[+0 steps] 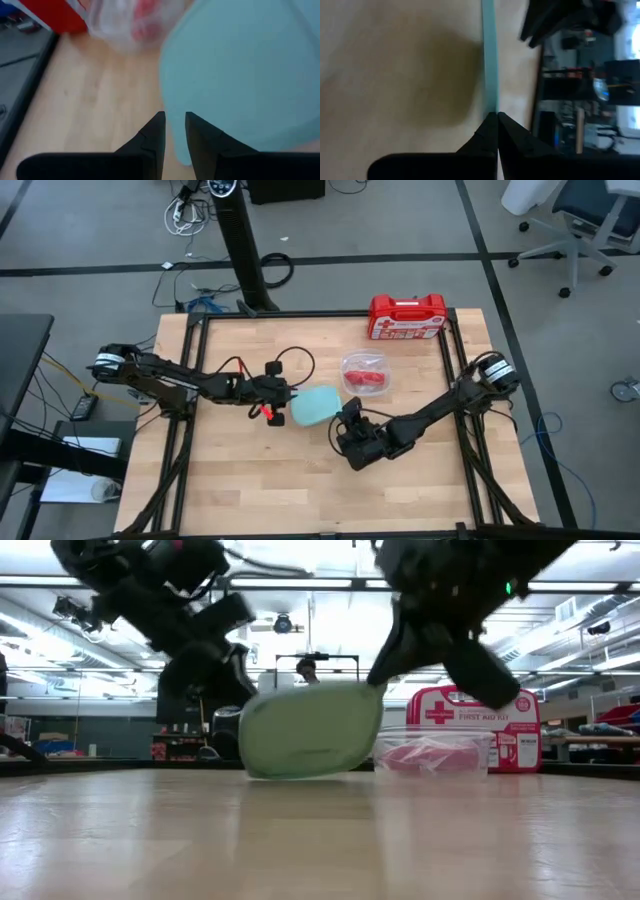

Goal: Roll bandage
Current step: Close the plastic container

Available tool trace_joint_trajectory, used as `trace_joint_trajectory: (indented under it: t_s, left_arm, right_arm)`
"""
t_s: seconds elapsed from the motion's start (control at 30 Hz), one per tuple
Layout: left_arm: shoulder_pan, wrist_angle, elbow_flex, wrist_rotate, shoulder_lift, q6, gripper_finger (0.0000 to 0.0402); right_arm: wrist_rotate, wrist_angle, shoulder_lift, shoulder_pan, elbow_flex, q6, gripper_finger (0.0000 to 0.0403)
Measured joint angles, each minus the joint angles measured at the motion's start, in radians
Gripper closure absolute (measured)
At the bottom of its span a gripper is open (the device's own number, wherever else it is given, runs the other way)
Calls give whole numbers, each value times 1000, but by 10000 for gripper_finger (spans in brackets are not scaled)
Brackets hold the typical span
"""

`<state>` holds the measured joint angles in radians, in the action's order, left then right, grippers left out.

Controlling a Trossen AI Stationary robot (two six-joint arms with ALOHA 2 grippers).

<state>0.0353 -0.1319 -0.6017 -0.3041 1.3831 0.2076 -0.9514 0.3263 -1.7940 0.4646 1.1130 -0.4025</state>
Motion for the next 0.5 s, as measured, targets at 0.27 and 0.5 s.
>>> trace_joint_trajectory:
  t_s: [0.27,0.5]
  left_arm:
    - [-1,-7,-106,-26,-1,7,324]
    - [-1,-1,-137,-29,-1,31,324]
  right_arm:
    - [-51,51,138,-37,0,-22,403]
    - [-35,41,227,-78,2,-71,403]
